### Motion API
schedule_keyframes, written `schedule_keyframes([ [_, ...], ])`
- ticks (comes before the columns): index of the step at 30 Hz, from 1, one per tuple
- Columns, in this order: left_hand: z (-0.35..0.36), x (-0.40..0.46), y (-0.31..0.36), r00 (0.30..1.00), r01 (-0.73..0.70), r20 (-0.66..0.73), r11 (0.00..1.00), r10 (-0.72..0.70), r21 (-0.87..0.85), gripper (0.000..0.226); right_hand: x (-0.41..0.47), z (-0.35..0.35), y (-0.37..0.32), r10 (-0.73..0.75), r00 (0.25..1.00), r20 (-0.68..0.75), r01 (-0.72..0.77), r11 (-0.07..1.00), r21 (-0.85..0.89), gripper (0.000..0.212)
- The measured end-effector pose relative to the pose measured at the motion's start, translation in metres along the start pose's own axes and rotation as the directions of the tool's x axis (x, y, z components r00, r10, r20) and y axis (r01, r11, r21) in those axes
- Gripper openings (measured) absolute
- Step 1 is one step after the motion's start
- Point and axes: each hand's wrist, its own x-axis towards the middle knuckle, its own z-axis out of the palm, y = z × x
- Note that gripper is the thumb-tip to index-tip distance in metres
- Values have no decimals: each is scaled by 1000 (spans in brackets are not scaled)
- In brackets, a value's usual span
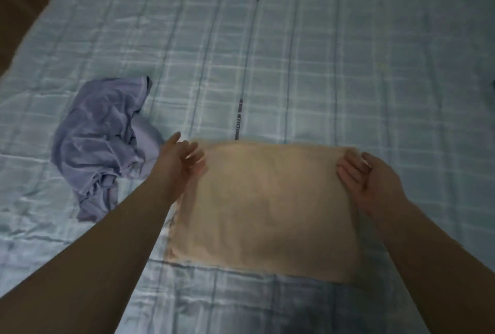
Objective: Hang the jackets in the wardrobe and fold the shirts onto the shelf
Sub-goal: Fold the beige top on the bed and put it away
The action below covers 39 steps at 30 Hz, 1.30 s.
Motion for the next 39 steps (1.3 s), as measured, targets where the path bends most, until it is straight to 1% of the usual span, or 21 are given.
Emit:
schedule_keyframes([
  [1,3,13,-14,996,-62,-53,996,65,62,28,12,0,10,-75,997,-16,74,997,-29,18],
  [2,5,19,-28,986,-131,-79,975,147,177,36,19,0,22,-168,985,-28,165,983,-83,23],
  [3,7,21,-40,967,-209,-70,922,244,325,39,23,0,34,-273,962,-17,266,948,-173,27],
  [4,8,19,-51,944,-287,-14,838,330,464,41,22,-2,46,-382,924,14,367,875,-314,30],
  [5,9,14,-61,910,-367,76,706,408,606,42,21,-6,57,-487,871,68,453,739,-498,33],
  [6,8,9,-71,862,-445,198,508,467,738,43,18,-10,67,-555,816,160,503,546,-670,37],
  [7,5,5,-79,801,-515,354,255,484,818,47,16,-14,76,-586,757,289,546,324,-772,43],
  [8,1,6,-87,743,-558,498,3,448,830,50,13,-17,82,-579,686,440,589,86,-804,48],
  [9,-4,7,-94,719,-547,572,-186,396,816,53,13,-18,87,-540,612,578,601,-157,-784,51],
  [10,-7,7,-100,733,-502,573,-277,367,820,55,13,-17,90,-486,561,670,564,-368,-740,53],
  [11,-13,11,-105,763,-449,538,-304,359,840,57,15,-16,92,-444,550,707,495,-509,-705,55],
  [12,-15,11,-108,780,-411,511,-321,361,853,57,18,-16,95,-427,572,701,423,-579,-697,56],
  [14,-19,13,-113,780,-385,512,-369,360,846,59,29,-19,97,-434,623,651,335,-604,-723,57],
  [16,-25,21,-119,770,-385,539,-426,342,819,59,40,-24,99,-436,640,633,312,-605,-733,59],
  [22,-25,24,-123,764,-392,548,-430,340,813,59,46,-30,105,-446,606,659,332,-611,-719,60],
  [24,-28,11,-119,737,-434,578,-411,349,801,58,33,-32,105,-464,601,651,339,-590,-733,60],
  [26,-38,-12,-120,693,-483,627,-416,356,771,57,8,-40,109,-449,576,683,364,-608,-706,61],
  [28,-54,-33,-129,684,-500,647,-429,337,752,57,-19,-53,121,-419,553,720,392,-632,-669,62],
  [32,-84,-47,-157,694,-501,678,-513,243,697,57,-43,-90,156,-400,589,702,376,-634,-676,59],
  [35,-92,-40,-168,671,-500,696,-536,257,680,60,-41,-110,172,-399,597,696,388,-615,-686,62],
  [39,-92,-36,-173,666,-487,696,-549,269,679,61,-35,-113,176,-416,587,695,381,-615,-690,61],
])
